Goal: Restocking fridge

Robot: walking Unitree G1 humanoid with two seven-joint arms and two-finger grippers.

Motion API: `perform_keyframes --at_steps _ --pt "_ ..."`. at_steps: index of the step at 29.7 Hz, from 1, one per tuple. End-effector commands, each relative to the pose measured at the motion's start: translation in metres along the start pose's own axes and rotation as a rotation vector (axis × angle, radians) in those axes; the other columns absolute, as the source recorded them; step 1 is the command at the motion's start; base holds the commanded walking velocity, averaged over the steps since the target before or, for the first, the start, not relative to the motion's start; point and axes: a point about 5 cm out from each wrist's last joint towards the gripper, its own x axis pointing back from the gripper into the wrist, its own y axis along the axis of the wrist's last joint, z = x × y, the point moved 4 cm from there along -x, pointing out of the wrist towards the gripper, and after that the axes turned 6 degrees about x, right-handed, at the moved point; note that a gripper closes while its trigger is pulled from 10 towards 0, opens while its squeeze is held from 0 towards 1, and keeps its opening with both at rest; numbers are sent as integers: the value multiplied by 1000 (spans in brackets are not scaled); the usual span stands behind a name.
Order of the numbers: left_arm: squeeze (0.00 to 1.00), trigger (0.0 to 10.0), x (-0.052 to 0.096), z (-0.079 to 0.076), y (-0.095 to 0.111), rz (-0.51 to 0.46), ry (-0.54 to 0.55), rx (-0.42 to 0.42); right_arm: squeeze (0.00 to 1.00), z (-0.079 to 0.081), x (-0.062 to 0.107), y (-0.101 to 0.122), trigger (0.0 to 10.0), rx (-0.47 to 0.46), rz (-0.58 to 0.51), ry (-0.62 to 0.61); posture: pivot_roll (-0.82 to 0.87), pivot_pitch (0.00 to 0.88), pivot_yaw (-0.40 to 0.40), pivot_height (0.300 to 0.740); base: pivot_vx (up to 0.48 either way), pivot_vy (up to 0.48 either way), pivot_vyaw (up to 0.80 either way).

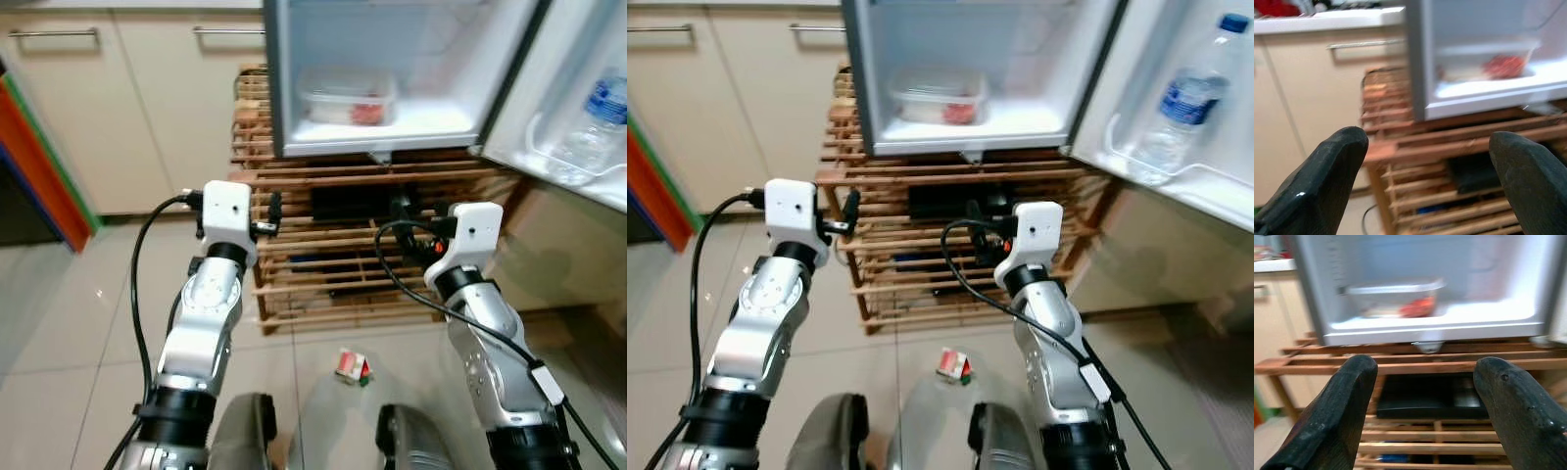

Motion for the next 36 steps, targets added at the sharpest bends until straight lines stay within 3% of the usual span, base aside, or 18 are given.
perform_keyframes --at_steps 1,23,27,29,36 --pt "0 10000 -2 -6 8 -32 -13 -2 0 -2 -2 2 10000 9 -12 -10 56 43 5 619 480 0 0" --pt "0 10000 0 -10 22 -94 -12 18 0 9 -12 7 10000 1 -29 24 64 47 3 619 479 0 0" --pt "0 10000 1 -9 26 -114 -4 22 0 11 -26 11 10000 -6 -37 33 70 51 3 619 461 0 0" --pt "0 10000 4 -7 30 -132 2 21 0 15 -47 20 10000 -5 -53 40 93 64 3 619 0 0 0" --pt "0 10000 10 2 38 -143 -1 16 0 28 -70 25 10000 -30 -54 79 135 110 11 619 0 0 0"
